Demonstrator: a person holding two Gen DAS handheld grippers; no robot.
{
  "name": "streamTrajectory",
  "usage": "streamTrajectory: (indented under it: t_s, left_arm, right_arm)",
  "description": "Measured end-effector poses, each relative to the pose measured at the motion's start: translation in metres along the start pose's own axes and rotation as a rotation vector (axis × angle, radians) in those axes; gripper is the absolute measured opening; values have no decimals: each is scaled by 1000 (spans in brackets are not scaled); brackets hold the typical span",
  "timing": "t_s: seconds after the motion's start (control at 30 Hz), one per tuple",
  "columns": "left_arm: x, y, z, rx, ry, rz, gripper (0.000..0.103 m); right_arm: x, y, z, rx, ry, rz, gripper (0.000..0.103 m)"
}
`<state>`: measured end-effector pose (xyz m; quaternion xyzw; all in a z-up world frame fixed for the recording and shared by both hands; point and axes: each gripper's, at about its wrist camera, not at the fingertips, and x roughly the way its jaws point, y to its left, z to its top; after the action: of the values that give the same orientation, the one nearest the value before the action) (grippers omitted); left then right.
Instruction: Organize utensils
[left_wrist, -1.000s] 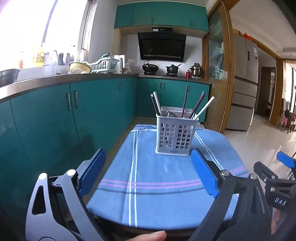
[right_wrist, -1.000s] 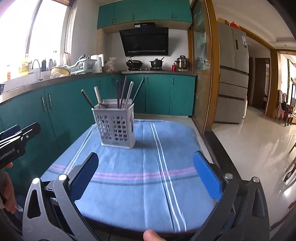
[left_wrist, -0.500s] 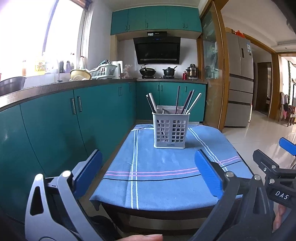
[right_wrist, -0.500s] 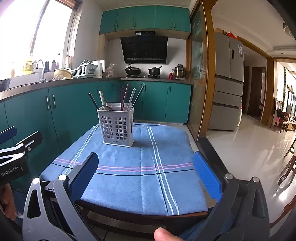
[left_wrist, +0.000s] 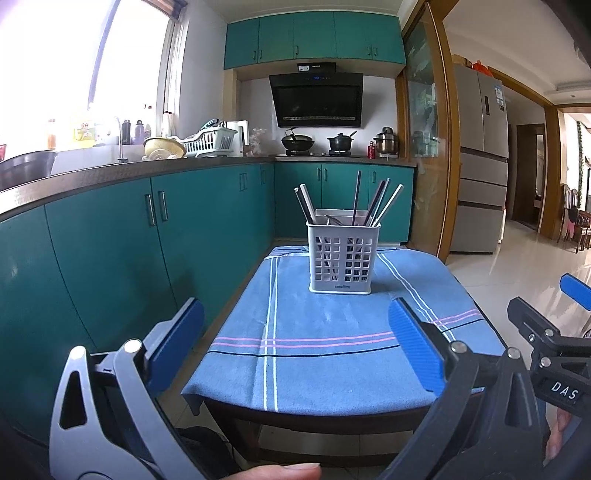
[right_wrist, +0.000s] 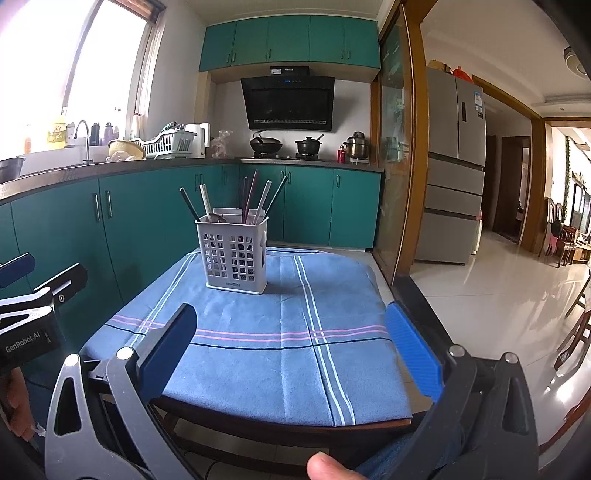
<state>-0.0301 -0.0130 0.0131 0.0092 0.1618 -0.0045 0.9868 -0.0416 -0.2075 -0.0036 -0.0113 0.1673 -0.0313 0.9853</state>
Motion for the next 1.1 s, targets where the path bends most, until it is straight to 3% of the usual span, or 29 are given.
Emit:
streamTrajectory:
  t_s: [1.1]
  left_arm:
    - [0,-12,-3,37,7,-11,99]
  right_arm:
    - [1,-3,-4,27,10,-13,100]
